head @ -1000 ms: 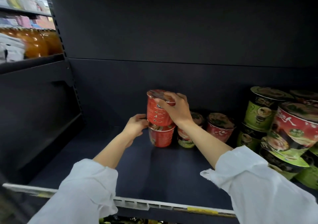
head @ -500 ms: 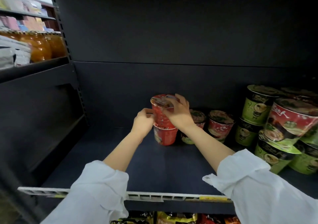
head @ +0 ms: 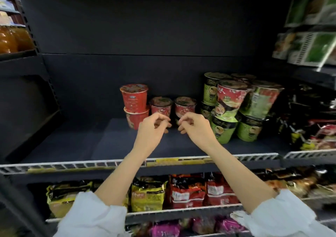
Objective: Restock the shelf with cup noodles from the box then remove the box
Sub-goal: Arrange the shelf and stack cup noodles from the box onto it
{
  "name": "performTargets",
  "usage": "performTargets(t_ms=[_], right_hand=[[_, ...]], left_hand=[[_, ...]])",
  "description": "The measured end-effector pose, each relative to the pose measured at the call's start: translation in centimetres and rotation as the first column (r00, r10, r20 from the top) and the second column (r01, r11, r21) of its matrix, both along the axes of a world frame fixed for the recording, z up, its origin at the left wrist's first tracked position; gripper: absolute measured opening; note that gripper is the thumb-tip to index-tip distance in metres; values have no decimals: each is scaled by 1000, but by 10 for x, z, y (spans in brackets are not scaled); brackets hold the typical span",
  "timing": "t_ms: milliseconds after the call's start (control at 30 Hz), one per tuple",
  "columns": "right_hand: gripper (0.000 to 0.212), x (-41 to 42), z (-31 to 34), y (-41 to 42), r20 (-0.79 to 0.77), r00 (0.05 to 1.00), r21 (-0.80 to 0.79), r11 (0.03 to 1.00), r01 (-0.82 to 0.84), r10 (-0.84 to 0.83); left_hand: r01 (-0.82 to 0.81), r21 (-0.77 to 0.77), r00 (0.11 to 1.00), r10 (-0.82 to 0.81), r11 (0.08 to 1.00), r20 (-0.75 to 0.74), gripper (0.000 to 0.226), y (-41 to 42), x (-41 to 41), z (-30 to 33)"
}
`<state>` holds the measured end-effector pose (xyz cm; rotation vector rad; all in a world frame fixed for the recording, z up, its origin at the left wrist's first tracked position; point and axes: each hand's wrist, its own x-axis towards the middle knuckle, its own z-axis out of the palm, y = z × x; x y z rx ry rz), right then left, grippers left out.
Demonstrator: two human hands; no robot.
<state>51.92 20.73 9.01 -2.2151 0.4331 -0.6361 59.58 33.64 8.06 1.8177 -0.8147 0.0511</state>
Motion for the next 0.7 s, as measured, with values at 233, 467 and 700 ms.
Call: performTargets(t_ms=[233,467,700], right_hand=[[14,-165,-37,-59,-127,992,-34,999,-19,14],[18,-344,-63,-115,-308,945,-55,994,95,-107],[19,-510,-94,-147,-426,849,-64,946,317,-313]], left_hand=[[-13,48,1000,12,999,23,10,-58,-170,-50],[155,89,972,-136,984,-191,12,-117,-340,-86],[363,212,919,-311,907,-245,15,-156,-479,-108]])
